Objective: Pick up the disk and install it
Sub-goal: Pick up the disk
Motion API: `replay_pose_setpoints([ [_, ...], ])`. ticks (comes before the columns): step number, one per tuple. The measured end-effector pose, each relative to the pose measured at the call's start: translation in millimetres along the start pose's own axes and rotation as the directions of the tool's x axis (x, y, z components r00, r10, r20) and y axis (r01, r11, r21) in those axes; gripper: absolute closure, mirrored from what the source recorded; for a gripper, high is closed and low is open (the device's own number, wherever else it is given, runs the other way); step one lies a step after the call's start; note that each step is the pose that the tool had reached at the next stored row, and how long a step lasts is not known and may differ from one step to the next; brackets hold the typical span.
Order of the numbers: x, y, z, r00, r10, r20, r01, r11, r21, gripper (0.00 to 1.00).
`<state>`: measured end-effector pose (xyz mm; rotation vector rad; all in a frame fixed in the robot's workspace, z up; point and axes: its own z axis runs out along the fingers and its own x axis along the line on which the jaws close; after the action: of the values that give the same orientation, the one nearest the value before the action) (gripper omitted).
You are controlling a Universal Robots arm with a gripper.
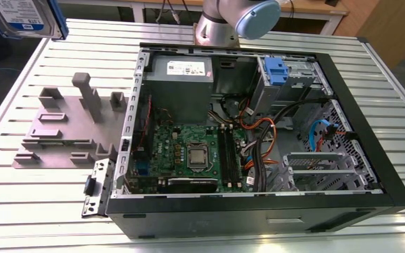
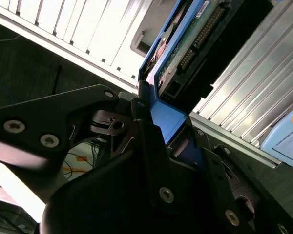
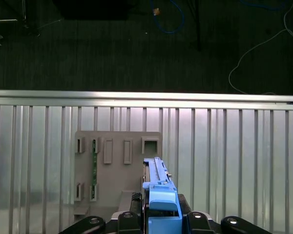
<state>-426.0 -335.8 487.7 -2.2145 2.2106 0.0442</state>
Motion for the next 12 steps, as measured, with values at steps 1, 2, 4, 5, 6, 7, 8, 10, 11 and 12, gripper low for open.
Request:
replay_pose_setpoints([
  [1,0.0,0.0,0.0,1.0000,0.000,0.0000,0.000,1.0000,0.0000,0.64],
  [2,0.0,0.0,0.0,1.0000,0.000,-0.0001,0.000,1.0000,0.0001,0.64],
  [4,0.0,-0.3,0.1,1.0000,0.000,0.0000,0.000,1.0000,0.0001,0.64],
  [5,0.0,-0.6,0.0,1.0000,0.000,-0.0001,0.000,1.0000,0.0000,0.64],
  [6,0.0,-0.9,0.0,1.0000,0.000,0.0000,0.000,1.0000,0.0000,0.64],
  [7,0.0,-1.3,0.0,1.0000,0.000,-0.0001,0.000,1.0000,0.0001,0.64],
  [8,0.0,-1.7,-0.1,1.0000,0.000,-0.0001,0.000,1.0000,0.0000,0.64],
  [10,0.0,-2.7,0.0,1.0000,0.000,0.0000,0.000,1.0000,0.0001,0.64],
  [11,0.0,-3.2,0.0,1.0000,0.000,0.0000,0.000,1.0000,0.0001,0.64],
  [12,0.0,-3.9,0.0,1.0000,0.000,0.0000,0.000,1.0000,0.0001,0.64],
])
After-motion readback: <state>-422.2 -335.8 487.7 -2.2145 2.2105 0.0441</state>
